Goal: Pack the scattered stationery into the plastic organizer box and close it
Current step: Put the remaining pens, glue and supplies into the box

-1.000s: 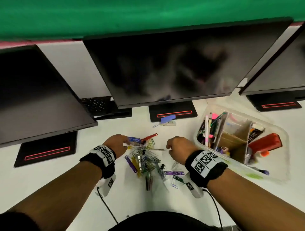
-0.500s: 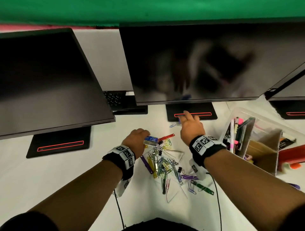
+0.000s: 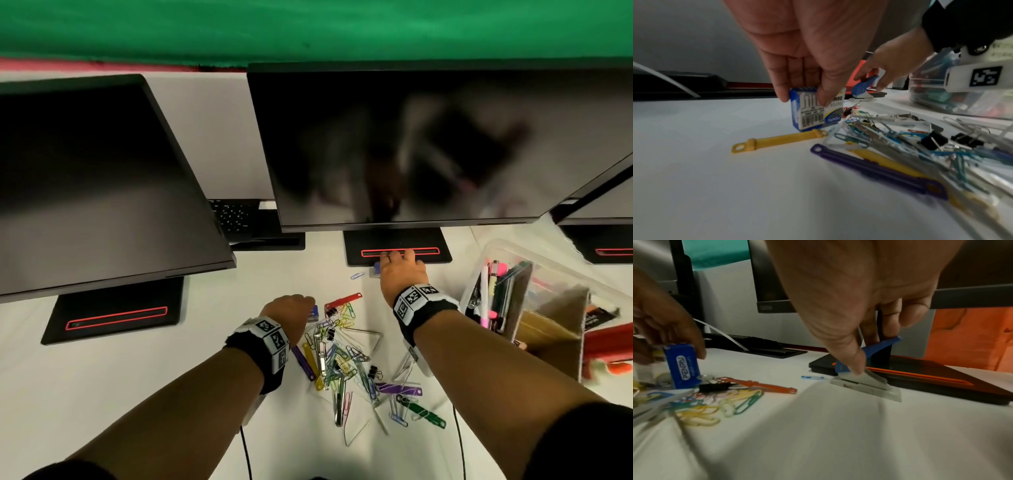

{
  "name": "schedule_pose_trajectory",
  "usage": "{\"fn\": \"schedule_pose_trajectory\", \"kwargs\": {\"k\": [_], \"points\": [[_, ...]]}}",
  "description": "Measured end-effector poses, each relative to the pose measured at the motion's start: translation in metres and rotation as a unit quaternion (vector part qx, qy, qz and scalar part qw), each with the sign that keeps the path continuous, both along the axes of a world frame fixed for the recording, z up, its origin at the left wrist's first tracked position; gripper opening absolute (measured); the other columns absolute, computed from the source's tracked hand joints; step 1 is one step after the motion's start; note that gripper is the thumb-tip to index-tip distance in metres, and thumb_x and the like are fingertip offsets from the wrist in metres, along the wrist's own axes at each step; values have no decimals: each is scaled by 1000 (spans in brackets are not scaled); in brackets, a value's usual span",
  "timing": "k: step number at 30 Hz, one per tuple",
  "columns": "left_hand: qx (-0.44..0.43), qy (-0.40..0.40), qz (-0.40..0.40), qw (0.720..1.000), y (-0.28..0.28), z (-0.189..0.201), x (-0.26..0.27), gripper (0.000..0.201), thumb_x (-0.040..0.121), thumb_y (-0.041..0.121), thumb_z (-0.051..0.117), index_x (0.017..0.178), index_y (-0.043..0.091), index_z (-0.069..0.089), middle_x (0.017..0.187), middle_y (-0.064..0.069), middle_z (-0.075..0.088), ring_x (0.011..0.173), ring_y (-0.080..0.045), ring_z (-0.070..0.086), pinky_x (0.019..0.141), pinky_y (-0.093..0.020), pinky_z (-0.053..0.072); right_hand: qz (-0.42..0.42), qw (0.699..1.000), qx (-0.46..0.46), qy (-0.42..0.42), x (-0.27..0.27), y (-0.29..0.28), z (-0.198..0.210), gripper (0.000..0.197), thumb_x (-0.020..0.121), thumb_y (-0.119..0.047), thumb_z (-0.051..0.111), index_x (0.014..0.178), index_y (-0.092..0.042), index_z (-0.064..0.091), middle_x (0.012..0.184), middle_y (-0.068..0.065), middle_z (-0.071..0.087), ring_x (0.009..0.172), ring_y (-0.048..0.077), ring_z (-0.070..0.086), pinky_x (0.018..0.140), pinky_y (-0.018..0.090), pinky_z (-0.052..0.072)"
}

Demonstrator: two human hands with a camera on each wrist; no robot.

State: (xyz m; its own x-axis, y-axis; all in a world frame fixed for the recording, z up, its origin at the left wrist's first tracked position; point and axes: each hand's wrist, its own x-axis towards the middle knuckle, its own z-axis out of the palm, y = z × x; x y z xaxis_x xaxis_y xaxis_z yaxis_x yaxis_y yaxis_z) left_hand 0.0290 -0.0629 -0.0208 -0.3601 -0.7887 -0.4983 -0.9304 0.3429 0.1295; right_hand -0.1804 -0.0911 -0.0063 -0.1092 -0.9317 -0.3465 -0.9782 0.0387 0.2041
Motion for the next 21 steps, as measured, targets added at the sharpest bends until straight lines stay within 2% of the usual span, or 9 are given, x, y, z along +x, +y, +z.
{"fn": "schedule_pose_trajectory", "kwargs": {"k": [2, 5, 8, 10, 14, 16, 18, 21], "points": [[7, 20, 34, 999, 0, 1, 1, 47, 93, 15, 48, 138, 20, 35, 136, -7, 50, 121, -27, 51, 99, -35, 43, -9, 1000, 23, -7, -2, -5, 2, 46, 91, -17, 51, 136, -8, 42, 137, 12, 43, 125, 30, 40, 101, 41, 42], [5, 43, 50, 998, -1, 7, 0, 55, 92, 14, 50, 142, 24, 29, 136, -7, 51, 120, -27, 52, 99, -36, 45, -38, 996, 59, -54, -1, 1, 3, 40, 91, -12, 53, 130, -8, 50, 131, 14, 46, 120, 30, 50, 97, 39, 45], [-4, 62, 30, 998, -2, 18, -6, 55, 93, 13, 47, 143, 26, 28, 138, -5, 49, 123, -26, 51, 102, -35, 44, -50, 994, 17, -99, -7, 13, 9, 36, 95, -9, 42, 130, -4, 50, 132, 16, 48, 121, 31, 51, 100, 37, 44], [-20, 84, 19, 996, -2, 28, -13, 51, 94, 14, 45, 142, 27, 31, 138, -4, 50, 122, -25, 51, 101, -34, 43, -71, 985, -19, -159, -11, 23, 23, 34, 95, -10, 42, 127, -5, 53, 129, 16, 52, 118, 29, 52, 99, 34, 43], [-44, 159, 19, 986, 2, 52, -35, 45, 93, 19, 47, 136, 28, 39, 131, -3, 57, 118, -24, 54, 99, -31, 44, -149, 943, -120, -272, -19, 50, 64, 33, 96, -26, 46, 106, 0, 63, 109, 20, 65, 105, 35, 59, 86, 34, 44], [-46, 198, 0, 979, 7, 62, -53, 44, 91, 21, 50, 133, 30, 43, 129, -1, 59, 116, -22, 56, 97, -28, 44, -177, 920, -162, -310, -35, 69, 83, 28, 91, -25, 54, 98, -1, 65, 99, 20, 68, 97, 35, 62, 77, 31, 43], [-39, 226, -26, 973, 16, 71, -74, 45, 90, 21, 51, 133, 32, 44, 131, 1, 58, 117, -20, 55, 98, -26, 43, -212, 896, -194, -340, -56, 89, 99, 21, 86, -20, 60, 98, -5, 66, 93, 14, 69, 91, 31, 64, 74, 27, 42], [-21, 240, -76, 968, 29, 79, -101, 52, 92, 21, 50, 138, 39, 34, 134, 3, 55, 120, -17, 53, 100, -26, 42, -262, 865, -232, -360, -94, 115, 120, 17, 85, -21, 62, 95, -9, 67, 86, 7, 69, 83, 27, 63, 73, 24, 42]]}}
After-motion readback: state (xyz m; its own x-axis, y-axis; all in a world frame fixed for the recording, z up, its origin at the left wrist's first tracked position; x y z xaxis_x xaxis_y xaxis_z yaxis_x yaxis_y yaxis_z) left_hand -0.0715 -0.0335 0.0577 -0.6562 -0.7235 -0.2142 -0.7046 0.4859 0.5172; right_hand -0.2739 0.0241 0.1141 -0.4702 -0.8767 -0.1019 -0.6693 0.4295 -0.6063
